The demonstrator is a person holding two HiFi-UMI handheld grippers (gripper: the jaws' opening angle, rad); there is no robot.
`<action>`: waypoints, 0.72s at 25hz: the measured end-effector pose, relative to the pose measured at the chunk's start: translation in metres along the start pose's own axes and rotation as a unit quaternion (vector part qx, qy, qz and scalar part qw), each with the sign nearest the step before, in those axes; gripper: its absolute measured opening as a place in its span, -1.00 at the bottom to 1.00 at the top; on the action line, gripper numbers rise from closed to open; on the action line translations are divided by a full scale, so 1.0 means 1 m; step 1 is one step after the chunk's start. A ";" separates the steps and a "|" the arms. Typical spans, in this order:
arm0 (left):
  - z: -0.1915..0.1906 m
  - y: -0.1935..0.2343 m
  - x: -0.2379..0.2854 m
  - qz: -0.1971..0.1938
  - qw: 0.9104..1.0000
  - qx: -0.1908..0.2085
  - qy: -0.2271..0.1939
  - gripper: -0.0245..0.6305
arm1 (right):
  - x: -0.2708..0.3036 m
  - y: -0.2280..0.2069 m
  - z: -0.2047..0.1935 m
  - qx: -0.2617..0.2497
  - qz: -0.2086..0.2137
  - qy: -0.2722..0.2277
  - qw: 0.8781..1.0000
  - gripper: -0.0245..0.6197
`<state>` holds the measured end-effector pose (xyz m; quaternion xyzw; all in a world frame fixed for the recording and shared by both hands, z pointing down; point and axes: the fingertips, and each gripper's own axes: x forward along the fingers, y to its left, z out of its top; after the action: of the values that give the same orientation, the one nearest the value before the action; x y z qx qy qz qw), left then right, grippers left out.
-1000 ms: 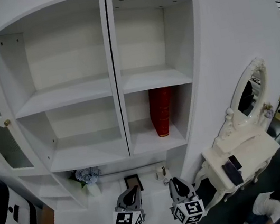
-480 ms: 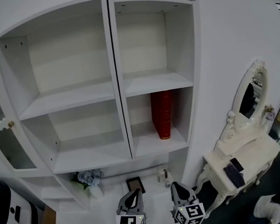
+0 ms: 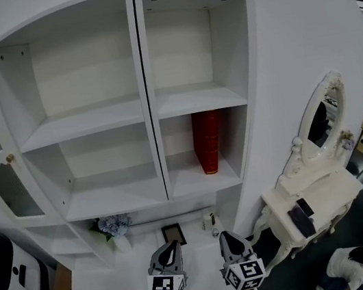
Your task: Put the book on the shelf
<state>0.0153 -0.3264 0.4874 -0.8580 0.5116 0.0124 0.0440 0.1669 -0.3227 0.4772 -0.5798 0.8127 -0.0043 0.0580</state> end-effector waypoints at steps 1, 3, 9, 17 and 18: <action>0.000 0.000 0.000 0.000 1.000 0.000 -0.001 -0.88 | 0.000 -0.001 0.000 -0.001 -0.002 0.001 1.000 -0.85; 0.001 0.000 0.000 0.000 1.000 0.000 -0.002 -0.88 | 0.000 -0.003 -0.003 -0.002 -0.006 0.006 1.000 -0.85; 0.001 0.000 0.000 0.000 1.000 -0.001 -0.002 -0.88 | -0.001 -0.003 -0.002 -0.005 -0.007 0.006 1.000 -0.85; 0.004 -0.001 0.001 0.000 1.000 0.000 -0.008 -0.87 | 0.001 0.002 -0.001 -0.020 0.003 0.009 1.000 -0.85; 0.005 -0.001 0.001 0.000 1.000 -0.001 -0.008 -0.88 | 0.001 0.003 -0.001 -0.019 0.003 0.009 1.000 -0.85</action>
<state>0.0171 -0.3263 0.4824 -0.8580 0.5110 0.0201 0.0476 0.1641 -0.3227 0.4782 -0.5782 0.8149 0.0061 0.0393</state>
